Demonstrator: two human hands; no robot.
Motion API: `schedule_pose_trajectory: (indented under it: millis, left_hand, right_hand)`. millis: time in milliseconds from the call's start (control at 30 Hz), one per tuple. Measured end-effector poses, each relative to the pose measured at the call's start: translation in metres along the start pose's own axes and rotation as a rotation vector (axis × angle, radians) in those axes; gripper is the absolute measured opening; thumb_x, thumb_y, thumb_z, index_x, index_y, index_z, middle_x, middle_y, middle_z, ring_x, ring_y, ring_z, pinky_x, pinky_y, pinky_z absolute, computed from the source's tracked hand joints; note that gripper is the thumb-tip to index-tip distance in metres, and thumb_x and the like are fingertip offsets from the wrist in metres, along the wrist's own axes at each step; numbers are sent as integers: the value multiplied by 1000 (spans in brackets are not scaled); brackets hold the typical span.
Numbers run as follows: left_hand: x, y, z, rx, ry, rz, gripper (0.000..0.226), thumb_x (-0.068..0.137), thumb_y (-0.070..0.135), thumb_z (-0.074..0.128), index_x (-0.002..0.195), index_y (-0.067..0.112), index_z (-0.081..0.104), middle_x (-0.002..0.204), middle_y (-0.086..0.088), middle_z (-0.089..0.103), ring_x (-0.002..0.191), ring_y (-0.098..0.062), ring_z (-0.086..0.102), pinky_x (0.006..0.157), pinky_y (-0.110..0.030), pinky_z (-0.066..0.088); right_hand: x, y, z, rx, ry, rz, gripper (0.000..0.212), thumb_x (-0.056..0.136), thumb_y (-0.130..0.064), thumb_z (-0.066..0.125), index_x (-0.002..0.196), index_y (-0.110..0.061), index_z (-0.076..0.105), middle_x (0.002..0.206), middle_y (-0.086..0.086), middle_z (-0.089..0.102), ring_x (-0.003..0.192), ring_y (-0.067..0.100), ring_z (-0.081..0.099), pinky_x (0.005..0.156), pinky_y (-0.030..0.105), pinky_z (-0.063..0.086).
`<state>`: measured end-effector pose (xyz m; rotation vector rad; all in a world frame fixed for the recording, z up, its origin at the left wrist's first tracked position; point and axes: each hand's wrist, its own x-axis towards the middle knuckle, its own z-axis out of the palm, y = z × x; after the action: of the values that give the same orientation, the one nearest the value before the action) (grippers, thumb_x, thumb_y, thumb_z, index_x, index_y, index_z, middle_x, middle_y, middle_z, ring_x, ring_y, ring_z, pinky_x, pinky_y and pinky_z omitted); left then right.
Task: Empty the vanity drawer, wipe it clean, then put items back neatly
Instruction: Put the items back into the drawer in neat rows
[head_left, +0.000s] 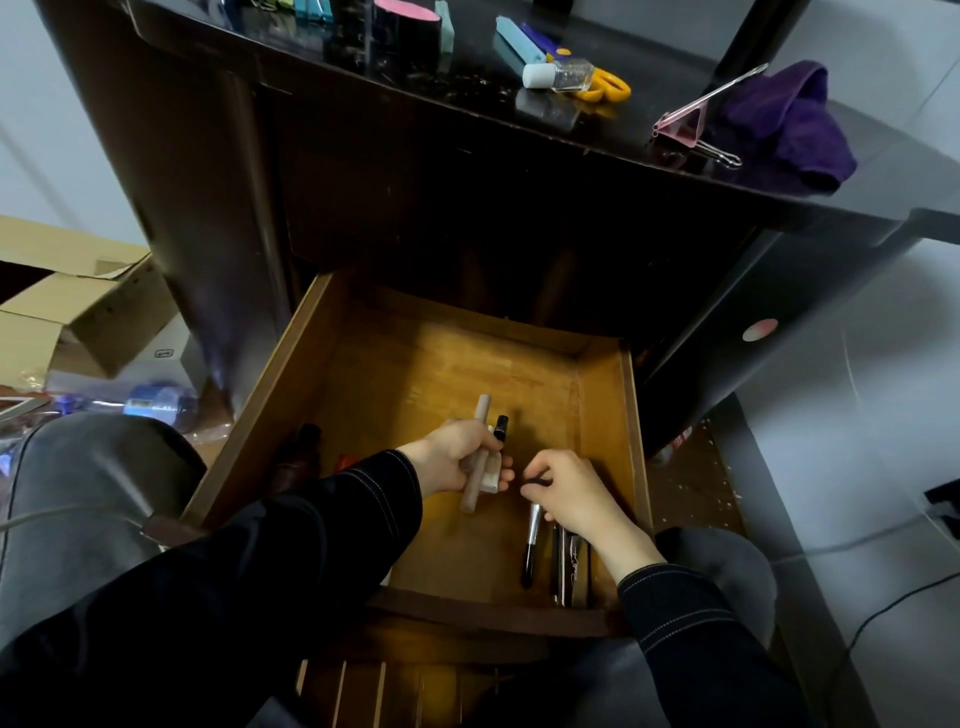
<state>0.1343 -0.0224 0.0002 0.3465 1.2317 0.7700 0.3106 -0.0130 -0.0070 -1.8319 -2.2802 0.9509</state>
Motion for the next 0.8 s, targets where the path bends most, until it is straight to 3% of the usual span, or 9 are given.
schedule_pose_trajectory:
  millis: [200,333,567,633,700,800]
  left_hand:
    - [1,-1,-1,13,13,2,30,99,-2,50,128,-4,46,90,-21,64,73,-32,67,70,-44,58]
    - [0,-1,0,12,-3,1,32,99,-2,50,131,-4,46,92,-21,63,75,-32,66,71,-44,58]
    - [-2,0,-1,-9,-31,4,26,100,-2,48,126,-1,45,97,-22,63,79,-33,65,80,-46,56]
    - [-2,-1,-2,2,-46,-4,23,100,-2,47,123,0,45,98,-23,64,80,-33,65,83,-47,55]
    - [-2,-1,-1,49,-95,-21,16,102,-1,46,117,1,44,93,-21,64,78,-32,65,85,-47,53]
    - [-7,-4,4,249,-214,-25,12,103,1,43,115,4,40,87,-17,63,72,-27,63,71,-40,55]
  right_hand:
    - [-3,1,-3,-240,-95,-43,22,88,-14,75,108,-21,70,111,-5,64,104,14,63,87,35,56]
    - [-5,2,-5,-362,-142,-60,28,86,1,68,103,-21,71,114,-4,60,104,17,60,82,31,53]
    - [-7,-1,-6,-549,-196,-82,37,88,3,59,116,-21,64,124,0,56,112,21,56,87,35,51]
    - [-7,-2,-5,-501,-112,-96,31,92,-4,59,118,-21,63,123,0,58,111,21,57,89,37,53]
    - [-5,-3,-7,-285,88,-86,20,98,-17,58,117,-22,63,117,-3,62,104,18,62,85,36,55]
    - [-1,-5,-13,103,312,-71,24,102,-29,54,125,-26,59,113,-10,63,106,13,61,85,30,51]
